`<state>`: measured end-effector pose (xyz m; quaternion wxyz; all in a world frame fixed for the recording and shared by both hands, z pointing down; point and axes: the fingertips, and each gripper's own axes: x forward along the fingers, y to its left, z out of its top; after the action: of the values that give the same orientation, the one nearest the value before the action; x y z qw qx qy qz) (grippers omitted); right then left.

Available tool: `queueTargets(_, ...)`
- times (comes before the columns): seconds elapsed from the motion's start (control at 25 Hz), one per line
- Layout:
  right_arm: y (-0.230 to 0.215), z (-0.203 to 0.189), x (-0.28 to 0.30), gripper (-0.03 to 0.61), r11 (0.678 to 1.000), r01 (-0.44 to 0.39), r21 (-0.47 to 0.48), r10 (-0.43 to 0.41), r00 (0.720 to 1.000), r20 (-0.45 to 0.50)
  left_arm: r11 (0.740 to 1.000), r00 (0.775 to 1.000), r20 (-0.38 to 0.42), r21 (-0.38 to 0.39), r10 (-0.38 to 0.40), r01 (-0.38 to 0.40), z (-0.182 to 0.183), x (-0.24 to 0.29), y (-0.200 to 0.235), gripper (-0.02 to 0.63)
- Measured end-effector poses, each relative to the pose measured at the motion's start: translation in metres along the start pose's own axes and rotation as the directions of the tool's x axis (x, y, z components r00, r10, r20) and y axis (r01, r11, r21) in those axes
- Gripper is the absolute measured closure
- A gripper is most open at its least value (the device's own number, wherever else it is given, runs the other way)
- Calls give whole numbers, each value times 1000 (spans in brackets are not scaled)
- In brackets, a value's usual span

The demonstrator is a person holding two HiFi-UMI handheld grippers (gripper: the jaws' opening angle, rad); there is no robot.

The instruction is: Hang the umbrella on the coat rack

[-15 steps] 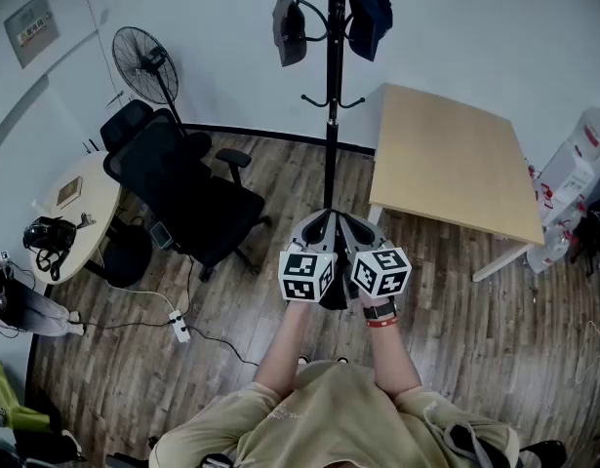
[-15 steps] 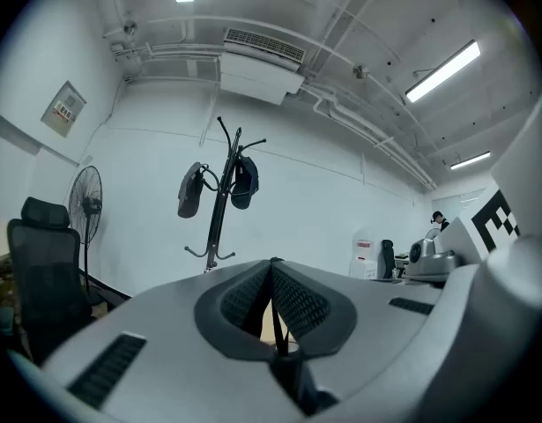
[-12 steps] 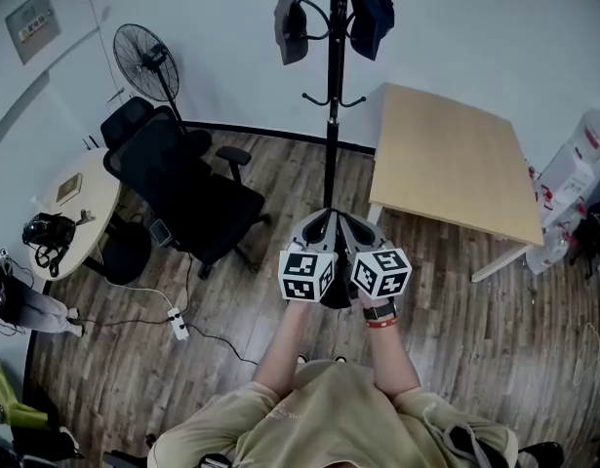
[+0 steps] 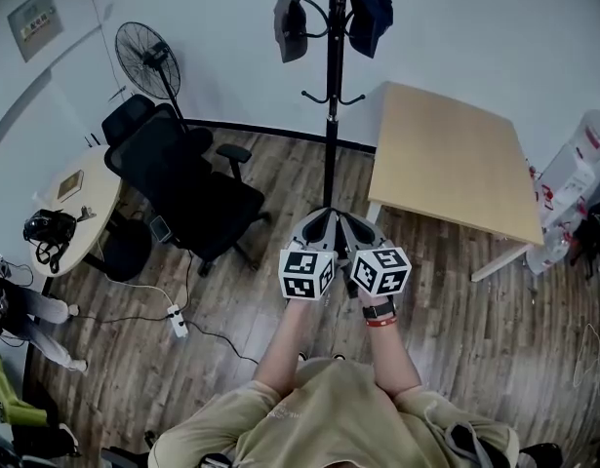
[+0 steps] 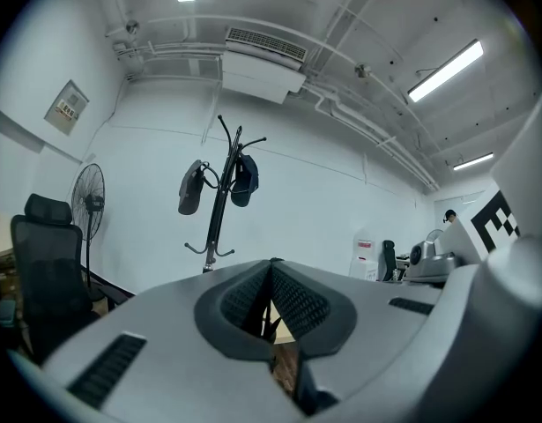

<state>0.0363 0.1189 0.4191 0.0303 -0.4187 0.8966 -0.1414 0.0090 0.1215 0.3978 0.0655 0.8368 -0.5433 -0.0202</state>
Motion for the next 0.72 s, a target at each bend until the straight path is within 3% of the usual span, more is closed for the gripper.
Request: queueTargets(0.72, -42, -2, -19, 563, 1000, -18, 21, 19, 1000, -23, 999, 1000, -10, -37, 16, -16, -21, 27, -30, 592)
